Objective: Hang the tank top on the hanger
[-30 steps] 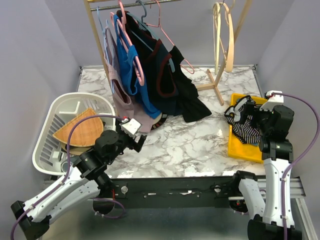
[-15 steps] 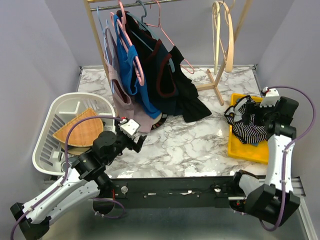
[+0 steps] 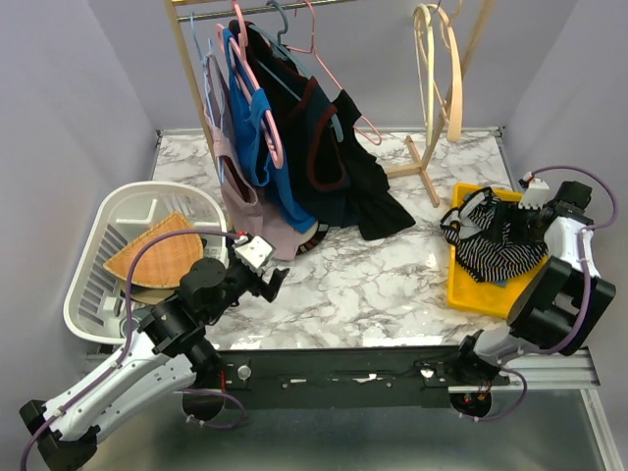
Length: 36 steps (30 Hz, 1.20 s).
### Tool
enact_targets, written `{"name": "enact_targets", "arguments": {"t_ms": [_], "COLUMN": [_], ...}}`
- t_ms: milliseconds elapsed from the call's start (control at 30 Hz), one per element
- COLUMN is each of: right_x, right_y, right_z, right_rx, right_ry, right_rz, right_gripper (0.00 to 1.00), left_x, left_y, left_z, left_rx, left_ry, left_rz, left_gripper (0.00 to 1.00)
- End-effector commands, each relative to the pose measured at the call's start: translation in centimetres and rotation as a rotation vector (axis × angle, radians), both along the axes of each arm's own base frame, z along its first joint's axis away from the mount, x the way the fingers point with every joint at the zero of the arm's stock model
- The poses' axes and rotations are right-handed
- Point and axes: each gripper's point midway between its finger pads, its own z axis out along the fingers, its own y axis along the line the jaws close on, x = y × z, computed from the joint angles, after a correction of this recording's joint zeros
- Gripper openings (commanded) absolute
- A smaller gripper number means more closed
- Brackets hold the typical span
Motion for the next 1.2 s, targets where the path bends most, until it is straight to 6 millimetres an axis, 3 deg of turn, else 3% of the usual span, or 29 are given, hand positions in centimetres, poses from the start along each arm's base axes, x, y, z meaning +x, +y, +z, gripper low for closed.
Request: {"name": "enact_targets", "arguments": {"t_ms": [0,133,167,233,333,367,400,433,500,600,633,700,833,1133,1167], "right_x": [1.7,3.0,3.0,3.1,3.0,2.8,2.7,2.6,2.1,1.4,1.2,0.5,-0.2,-1.6,-1.9], "right_y": [-3.9,-6.1,-6.3,-6.6,-6.6,-6.4,-6.3,-6.2,-6.0,-5.5,-5.3,-4.9,-4.0,0.4,1.1], "right_z": [-1.7,-3.1,-4.4,-5.0,-5.5,-5.6,-4.8,-4.4,-3.3,1.2,4.0,6.4,14.0,24.8,25.3], "right_rx": [-0.096,-0.139,-0.131,-0.13,-0.125,-0.122,-0.132,-0.14,-0.159,-0.21,-0.245,-0.266,-0.338,-0.319,-0.302], "right_ry": [0.031,0.066,0.103,0.121,0.135,0.138,0.118,0.109,0.086,0.002,-0.058,-0.093,-0.255,-0.479,-0.483], "right_rz": [-0.114,-0.145,-0.145,-0.146,-0.143,-0.136,-0.136,-0.133,-0.13,-0.129,-0.134,-0.131,-0.133,-0.026,-0.011], "right_gripper": [0.83,0.78,0.74,0.67,0.41,0.18,0.08,0.02,0.0,0.01,0.01,0.0,0.0,0.0,0.0], "left_x": [-0.4,-0.3,-0.3,-0.2,0.0,0.0,0.1,0.1,0.2,0.2,0.2,0.2,0.1,-0.2,-0.1], "left_y": [-0.2,-0.2,-0.2,-0.2,-0.1,0.0,0.0,0.0,0.0,-0.1,0.0,-0.1,0.0,-0.2,-0.2], "left_z": [1.8,1.8,1.7,1.5,1.4,1.2,1.3,1.2,1.1,1.0,1.2,1.2,1.6,1.9,2.0], "left_rx": [-0.032,-0.031,-0.027,-0.024,-0.018,-0.014,-0.015,-0.013,-0.01,-0.012,-0.017,-0.021,-0.037,-0.071,-0.075], "left_ry": [-0.025,-0.024,-0.024,-0.021,-0.018,-0.015,-0.016,-0.014,-0.013,-0.009,-0.012,-0.013,-0.019,-0.025,-0.026], "left_rz": [-0.032,-0.029,-0.027,-0.023,-0.012,-0.009,-0.006,-0.005,-0.005,-0.007,-0.007,-0.008,-0.008,-0.015,-0.017], "left_gripper": [0.99,0.99,0.99,0.99,0.99,0.99,0.99,0.99,0.99,0.99,0.99,0.99,0.99,0.99,0.99]}}
